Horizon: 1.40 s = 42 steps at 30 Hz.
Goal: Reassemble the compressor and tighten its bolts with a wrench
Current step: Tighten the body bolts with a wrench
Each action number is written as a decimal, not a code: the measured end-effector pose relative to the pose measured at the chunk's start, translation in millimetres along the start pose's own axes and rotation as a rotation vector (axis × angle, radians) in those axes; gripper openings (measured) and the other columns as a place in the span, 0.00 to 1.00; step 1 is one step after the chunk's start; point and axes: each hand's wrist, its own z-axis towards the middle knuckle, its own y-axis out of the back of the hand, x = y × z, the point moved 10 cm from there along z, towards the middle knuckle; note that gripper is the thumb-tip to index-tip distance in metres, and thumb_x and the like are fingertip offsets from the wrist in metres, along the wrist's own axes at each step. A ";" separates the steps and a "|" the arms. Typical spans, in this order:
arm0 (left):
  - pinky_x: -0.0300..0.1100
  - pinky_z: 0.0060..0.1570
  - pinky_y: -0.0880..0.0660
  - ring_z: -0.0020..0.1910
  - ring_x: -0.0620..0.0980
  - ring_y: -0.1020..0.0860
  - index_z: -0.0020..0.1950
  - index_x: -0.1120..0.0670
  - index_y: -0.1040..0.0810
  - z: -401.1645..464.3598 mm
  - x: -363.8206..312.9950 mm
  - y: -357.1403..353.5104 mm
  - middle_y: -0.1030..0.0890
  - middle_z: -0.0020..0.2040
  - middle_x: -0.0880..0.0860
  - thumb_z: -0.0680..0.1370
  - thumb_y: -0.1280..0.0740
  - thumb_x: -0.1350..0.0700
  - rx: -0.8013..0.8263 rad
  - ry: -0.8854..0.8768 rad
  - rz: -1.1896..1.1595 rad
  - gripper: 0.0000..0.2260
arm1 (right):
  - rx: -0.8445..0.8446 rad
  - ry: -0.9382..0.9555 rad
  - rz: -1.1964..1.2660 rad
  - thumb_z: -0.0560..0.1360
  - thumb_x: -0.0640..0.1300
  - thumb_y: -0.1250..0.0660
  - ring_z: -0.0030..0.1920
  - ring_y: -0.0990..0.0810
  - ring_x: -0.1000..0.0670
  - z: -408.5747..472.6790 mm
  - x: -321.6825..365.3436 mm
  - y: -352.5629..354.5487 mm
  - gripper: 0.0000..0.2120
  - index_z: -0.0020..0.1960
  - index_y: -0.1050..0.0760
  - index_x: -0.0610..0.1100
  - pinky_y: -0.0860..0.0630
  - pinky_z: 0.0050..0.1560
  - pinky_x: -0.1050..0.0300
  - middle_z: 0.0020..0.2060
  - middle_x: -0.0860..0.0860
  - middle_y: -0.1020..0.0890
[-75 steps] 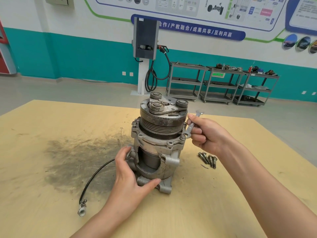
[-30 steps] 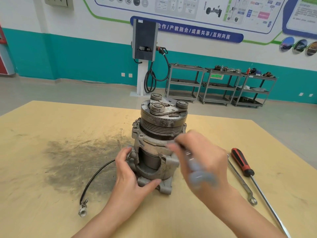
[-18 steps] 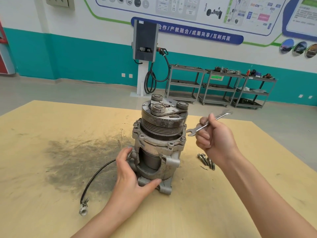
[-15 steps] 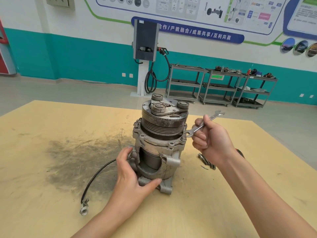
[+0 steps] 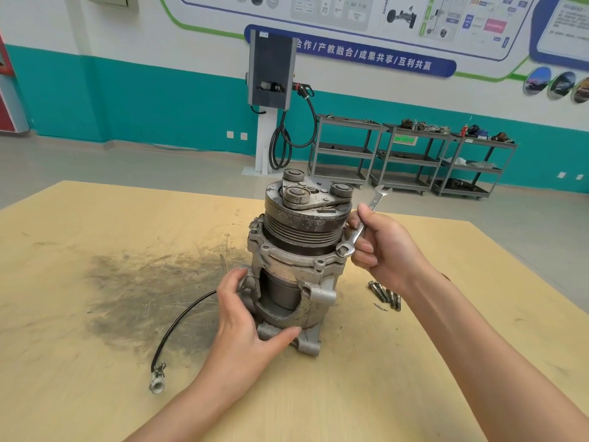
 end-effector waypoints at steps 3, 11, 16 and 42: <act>0.38 0.72 0.44 0.72 0.39 0.43 0.62 0.25 0.57 0.0 -0.4 -0.2 0.46 0.68 0.37 0.64 0.22 0.44 -0.001 -0.011 0.006 0.47 | -0.058 0.055 0.065 0.84 0.50 0.48 0.19 0.42 0.55 -4.9 -6.5 6.4 0.19 0.37 0.33 0.45 0.50 0.23 0.61 0.20 0.52 0.37; 0.39 0.72 0.44 0.72 0.42 0.43 0.67 0.33 0.56 0.2 0.7 -0.4 0.45 0.71 0.43 0.65 0.21 0.47 -0.004 0.009 0.009 0.48 | -0.296 0.450 0.100 0.75 0.57 0.41 0.22 0.36 0.54 -56.4 -11.5 23.2 0.15 0.42 0.32 0.44 0.41 0.23 0.66 0.24 0.52 0.31; 0.39 0.72 0.44 0.73 0.43 0.42 0.69 0.38 0.55 0.0 -0.2 0.6 0.45 0.71 0.44 0.65 0.21 0.48 -0.006 0.014 0.006 0.48 | -0.369 0.782 -0.362 0.82 0.49 0.39 0.29 0.30 0.52 -94.0 18.9 4.7 0.12 0.42 0.33 0.45 0.33 0.31 0.62 0.28 0.51 0.27; 0.40 0.73 0.44 0.74 0.42 0.44 0.68 0.33 0.57 -0.7 -2.2 0.2 0.47 0.73 0.42 0.64 0.22 0.44 0.017 0.036 0.004 0.48 | -0.150 0.087 -0.025 0.84 0.50 0.47 0.18 0.43 0.55 -16.0 7.7 14.8 0.18 0.40 0.30 0.43 0.47 0.21 0.64 0.18 0.52 0.37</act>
